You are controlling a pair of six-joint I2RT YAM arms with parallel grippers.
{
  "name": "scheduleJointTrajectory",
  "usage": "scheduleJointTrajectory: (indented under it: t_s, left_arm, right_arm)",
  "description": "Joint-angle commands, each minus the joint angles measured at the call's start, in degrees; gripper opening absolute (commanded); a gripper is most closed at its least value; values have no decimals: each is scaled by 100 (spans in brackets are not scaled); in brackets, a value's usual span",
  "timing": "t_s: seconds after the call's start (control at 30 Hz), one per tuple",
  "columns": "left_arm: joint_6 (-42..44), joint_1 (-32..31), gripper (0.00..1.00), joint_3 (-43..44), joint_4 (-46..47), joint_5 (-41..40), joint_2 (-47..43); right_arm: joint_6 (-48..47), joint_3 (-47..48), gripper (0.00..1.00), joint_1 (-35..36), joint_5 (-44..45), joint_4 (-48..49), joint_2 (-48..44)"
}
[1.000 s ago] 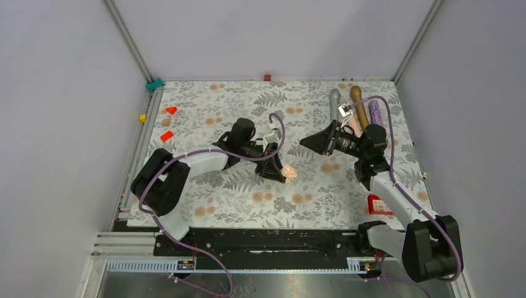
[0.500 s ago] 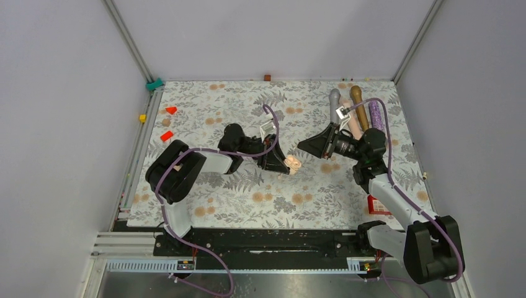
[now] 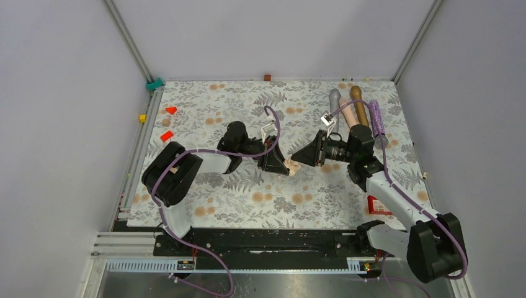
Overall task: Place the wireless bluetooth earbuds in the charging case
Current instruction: Place the earbud in the charging case.
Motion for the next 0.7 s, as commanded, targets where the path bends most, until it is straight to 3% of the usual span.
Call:
scheduleJointTrajectory:
  t_s: [0.0, 0.17, 0.67]
  left_arm:
    - [-486, 27, 0, -33, 1197, 129, -208]
    - [-795, 23, 0, -34, 1596, 160, -114]
    - [-799, 14, 0, -52, 1600, 159, -47]
  right_arm:
    - [-498, 284, 30, 120, 70, -449, -5]
    - [-535, 310, 30, 243, 111, -446, 27]
    - [-186, 378, 28, 240, 71, 34, -4]
